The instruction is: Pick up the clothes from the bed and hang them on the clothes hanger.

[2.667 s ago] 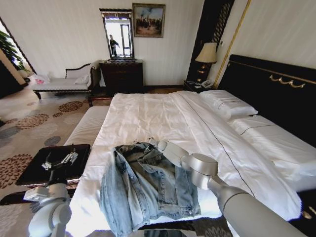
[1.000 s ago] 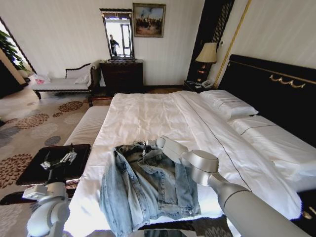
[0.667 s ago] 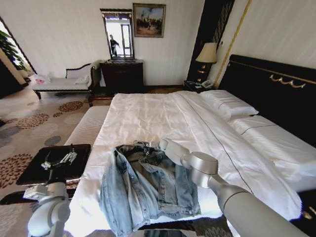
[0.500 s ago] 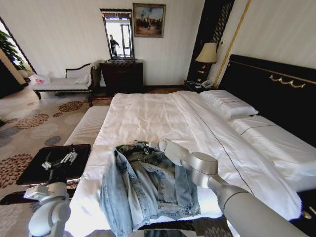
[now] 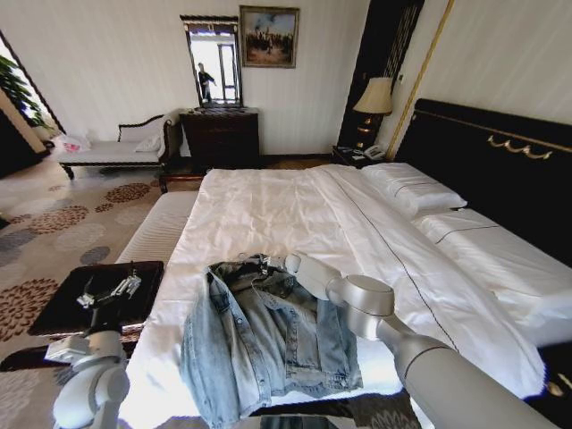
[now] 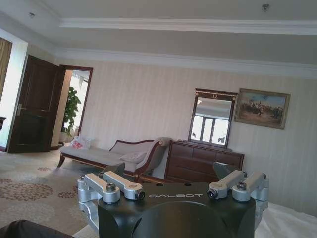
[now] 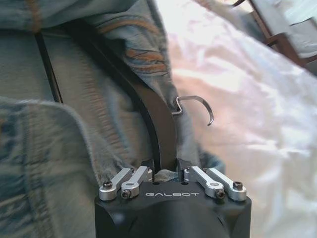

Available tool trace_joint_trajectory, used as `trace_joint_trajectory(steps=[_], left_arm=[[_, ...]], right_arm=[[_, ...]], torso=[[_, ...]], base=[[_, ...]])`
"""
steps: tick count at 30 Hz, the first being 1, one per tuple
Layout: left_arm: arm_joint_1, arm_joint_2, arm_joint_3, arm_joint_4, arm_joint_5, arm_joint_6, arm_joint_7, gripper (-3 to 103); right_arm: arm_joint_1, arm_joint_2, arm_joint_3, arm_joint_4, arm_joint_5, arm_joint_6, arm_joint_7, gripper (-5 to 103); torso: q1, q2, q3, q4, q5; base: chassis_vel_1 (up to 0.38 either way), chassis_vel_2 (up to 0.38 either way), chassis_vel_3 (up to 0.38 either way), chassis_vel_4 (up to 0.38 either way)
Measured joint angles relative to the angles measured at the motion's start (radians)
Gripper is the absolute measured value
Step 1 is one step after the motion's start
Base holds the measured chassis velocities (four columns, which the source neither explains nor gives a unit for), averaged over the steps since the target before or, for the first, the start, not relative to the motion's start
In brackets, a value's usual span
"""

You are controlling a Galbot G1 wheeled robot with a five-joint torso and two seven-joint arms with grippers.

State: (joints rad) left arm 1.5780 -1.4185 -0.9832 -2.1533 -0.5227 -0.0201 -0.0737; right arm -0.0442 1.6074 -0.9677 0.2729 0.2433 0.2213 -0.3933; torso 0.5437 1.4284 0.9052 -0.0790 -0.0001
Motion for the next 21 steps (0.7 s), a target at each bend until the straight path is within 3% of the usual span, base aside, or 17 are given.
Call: trace_joint_trajectory(steps=[15, 21], left_arm=[[0.001, -0.003, 0.001, -0.008, 0.0, 0.0, 0.0, 100], [0.006, -0.003, -0.003, -0.008, 0.0, -0.004, 0.001, 100]], right_arm=[[0.01, 0.001, 0.038, 0.008, -0.094, 0.03, 0.068, 22], [-0.011, 0.001, 0.011, 0.005, -0.121, 0.038, 0.136, 22]], torso=[[0.0, 0.0, 0.0, 0.0, 0.0001], [0.0, 0.0, 0.0, 0.0001, 0.0002]], base=[[0.0, 0.0, 0.0, 0.0], [0.0, 0.0, 0.0, 0.0]])
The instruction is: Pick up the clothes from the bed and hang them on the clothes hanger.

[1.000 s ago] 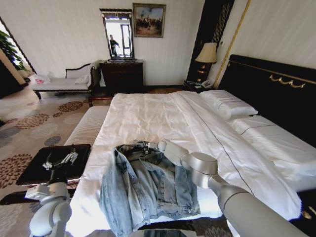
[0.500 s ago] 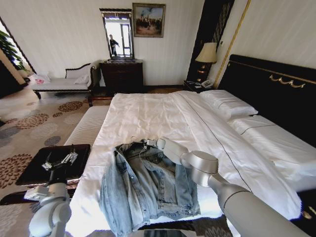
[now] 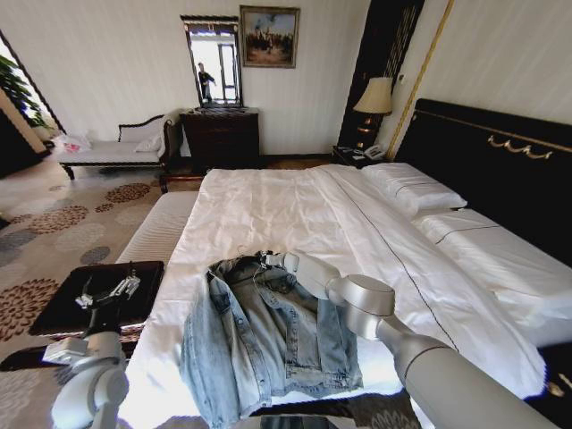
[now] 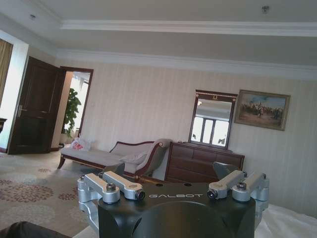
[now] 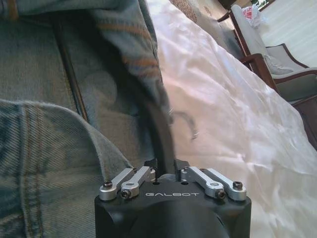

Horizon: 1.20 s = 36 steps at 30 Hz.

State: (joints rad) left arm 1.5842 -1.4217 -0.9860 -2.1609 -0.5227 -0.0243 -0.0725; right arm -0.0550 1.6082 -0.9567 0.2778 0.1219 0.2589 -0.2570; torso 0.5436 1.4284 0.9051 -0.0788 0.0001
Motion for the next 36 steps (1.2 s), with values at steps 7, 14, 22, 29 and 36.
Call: trace_joint_trajectory(steps=[7, 14, 22, 29, 36], left_arm=[[-0.003, -0.002, 0.002, 0.001, 0.0, 0.0, 0.0, 100], [0.001, 0.0, -0.005, 0.0, -0.006, -0.003, 0.0, 100], [0.002, 0.002, -0.006, -0.009, -0.008, -0.003, 0.0, 100], [0.008, -0.001, -0.015, -0.01, -0.015, -0.008, 0.0, 100], [0.008, -0.004, -0.019, -0.009, -0.02, -0.011, 0.0, 100]], right_arm=[[-0.021, 0.0, -0.067, -0.001, 0.0, -0.004, 0.066, 14], [-0.022, 0.0, -0.091, 0.024, 0.004, -0.023, 0.137, 46], [-0.02, 0.0, -0.126, 0.049, 0.015, -0.064, 0.219, 73], [-0.028, 0.0, -0.16, 0.062, 0.014, -0.083, 0.272, 98], [-0.063, 0.0, -0.209, 0.101, 0.007, -0.154, 0.455, 101]], torso=[[0.0, 0.0, 0.0, -0.0001, 0.0], [0.0, 0.0, 0.0, -0.0001, -0.0001], [0.0, 0.0, 0.0, -0.0001, -0.0001], [0.0, 0.0, 0.0, 0.0, -0.0001], [0.0, 0.0, 0.0, -0.0001, -0.0001]], base=[[0.0, 0.0, 0.0, 0.0], [0.0, 0.0, 0.0, 0.0], [0.0, 0.0, 0.0, 0.0], [0.0, 0.0, 0.0, 0.0], [0.0, 0.0, 0.0, 0.0]])
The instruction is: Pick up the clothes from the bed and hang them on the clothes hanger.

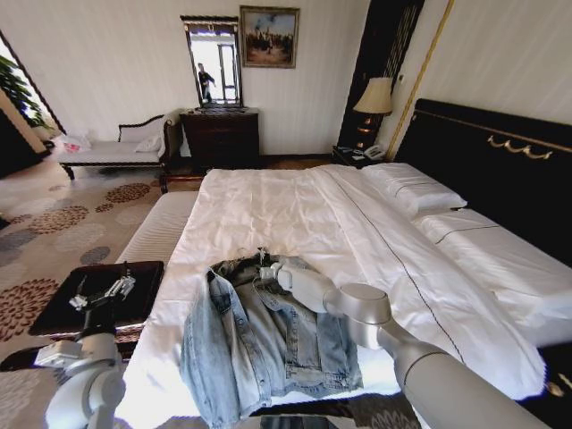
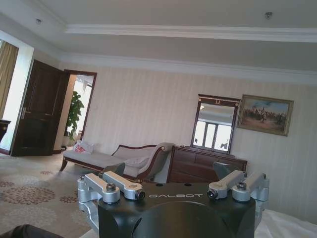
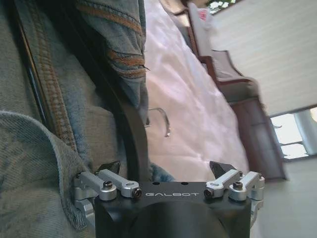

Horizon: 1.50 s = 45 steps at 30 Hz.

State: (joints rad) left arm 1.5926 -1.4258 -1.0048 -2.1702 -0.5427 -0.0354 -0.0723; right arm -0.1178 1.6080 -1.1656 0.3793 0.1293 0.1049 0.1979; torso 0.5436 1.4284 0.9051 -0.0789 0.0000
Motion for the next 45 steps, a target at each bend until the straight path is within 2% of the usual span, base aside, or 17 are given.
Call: trace_joint_trajectory(steps=[1, 4, 6, 8, 19, 22, 23, 25, 26, 29, 31, 45], left_arm=[[0.0, 0.0, 0.0, 0.0, 0.0, 0.0, 0.0, 100], [-0.003, -0.001, 0.002, 0.006, 0.0, -0.002, 0.0, 100], [-0.004, -0.001, 0.002, 0.007, 0.0, -0.002, 0.0, 100], [-0.006, 0.001, 0.003, 0.012, 0.0, -0.002, 0.0, 100], [-0.013, 0.0, 0.009, 0.018, 0.0, -0.002, 0.001, 100], [-0.01, 0.001, 0.006, 0.018, 0.0, -0.002, 0.001, 100], [-0.009, 0.003, 0.003, 0.018, -0.001, -0.002, 0.001, 100], [-0.007, 0.005, -0.002, 0.016, -0.003, -0.002, 0.001, 100], [-0.007, 0.005, -0.002, 0.016, -0.003, -0.002, 0.001, 100], [-0.004, 0.007, -0.009, 0.01, -0.006, -0.002, 0.001, 100], [-0.003, 0.007, -0.01, 0.006, -0.007, -0.001, 0.001, 100], [-0.002, 0.006, -0.012, 0.006, -0.007, 0.0, 0.001, 100]], right_arm=[[0.0, 0.0, 0.0, 0.0, 0.0, 0.0, 0.0, 101], [-0.024, 0.0, -0.028, 0.036, 0.019, -0.091, 0.135, 99], [-0.028, 0.0, -0.03, 0.042, 0.022, -0.104, 0.154, 99], [-0.041, 0.0, -0.034, 0.062, 0.032, -0.138, 0.208, 99], [-0.061, 0.0, -0.044, 0.082, 0.032, -0.152, 0.243, 97], [-0.057, 0.0, -0.046, 0.092, 0.038, -0.15, 0.23, 97], [-0.05, 0.0, -0.04, 0.098, 0.067, -0.135, 0.199, 95], [-0.039, 0.0, -0.018, 0.099, 0.107, -0.088, 0.129, 96], [-0.039, 0.0, -0.018, 0.099, 0.107, -0.088, 0.129, 96], [-0.012, 0.0, 0.026, 0.079, 0.171, 0.057, -0.039, 100], [0.0, 0.0, 0.035, 0.072, 0.175, 0.087, -0.082, 100], [-0.001, 0.0, 0.038, 0.038, 0.184, 0.066, -0.075, 100]], torso=[[0.0, 0.0, 0.0, 0.0, 0.0], [0.0, 0.0, 0.0, 0.0, 0.0], [0.0, 0.0, 0.0, 0.0, 0.0], [0.0, 0.0, 0.0, 0.0, 0.0], [0.0, 0.0, 0.0, 0.0, 0.0], [0.0, 0.0, 0.0, 0.0, 0.0], [0.0, 0.0, 0.0, 0.0, -0.0001], [0.0, 0.0, 0.0, 0.0, 0.0], [0.0, 0.0, 0.0, 0.0, 0.0], [0.0, 0.0, 0.0, 0.0002, -0.0001], [0.0, 0.0, 0.0, 0.0001, 0.0], [0.0, 0.0, 0.0, 0.0, 0.0]], base=[[0.0, 0.0, 0.0, 0.0], [0.0, 0.0, 0.0, 0.0], [0.0, 0.0, 0.0, 0.0], [0.0, 0.0, 0.0, 0.0], [0.0, 0.0, 0.0, 0.0], [0.0, 0.0, 0.0, 0.0], [0.0, 0.0, 0.0, 0.0], [0.0, 0.0, 0.0, 0.0], [0.0, 0.0, 0.0, 0.0], [0.0, 0.0, 0.0, 0.0], [0.0, 0.0, 0.0, 0.0], [0.0, 0.0, 0.0, 0.0]])
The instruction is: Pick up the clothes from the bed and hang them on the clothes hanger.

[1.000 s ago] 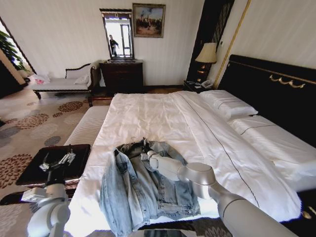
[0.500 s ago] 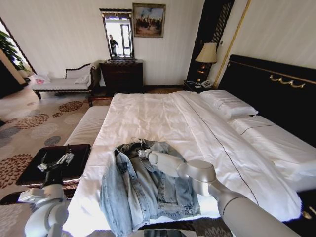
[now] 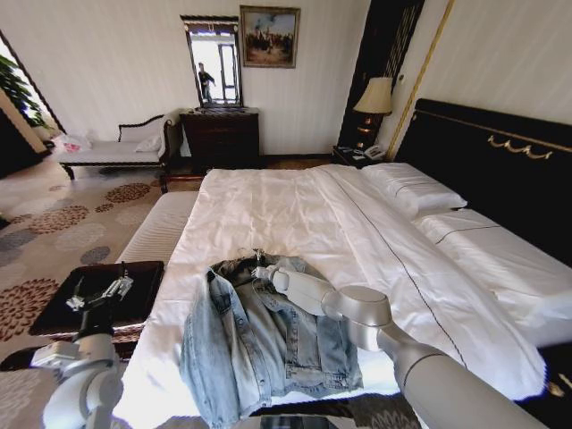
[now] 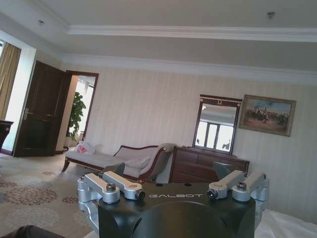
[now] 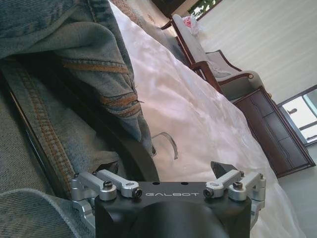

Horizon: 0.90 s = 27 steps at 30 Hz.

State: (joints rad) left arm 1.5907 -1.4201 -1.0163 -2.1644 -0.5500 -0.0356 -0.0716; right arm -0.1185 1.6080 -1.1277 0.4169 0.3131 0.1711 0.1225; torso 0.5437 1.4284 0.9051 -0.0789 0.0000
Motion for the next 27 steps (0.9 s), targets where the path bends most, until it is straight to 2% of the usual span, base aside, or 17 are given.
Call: trace_joint_trajectory(steps=[27], left_arm=[[-0.003, 0.005, 0.003, 0.0, 0.0, 0.002, 0.0, 100]], right_arm=[[0.001, 0.0, -0.003, -0.004, 0.029, 0.013, -0.01, 100]], torso=[[0.0, 0.0, 0.0, 0.0, 0.0]], base=[[0.0, 0.0, 0.0, 0.0]])
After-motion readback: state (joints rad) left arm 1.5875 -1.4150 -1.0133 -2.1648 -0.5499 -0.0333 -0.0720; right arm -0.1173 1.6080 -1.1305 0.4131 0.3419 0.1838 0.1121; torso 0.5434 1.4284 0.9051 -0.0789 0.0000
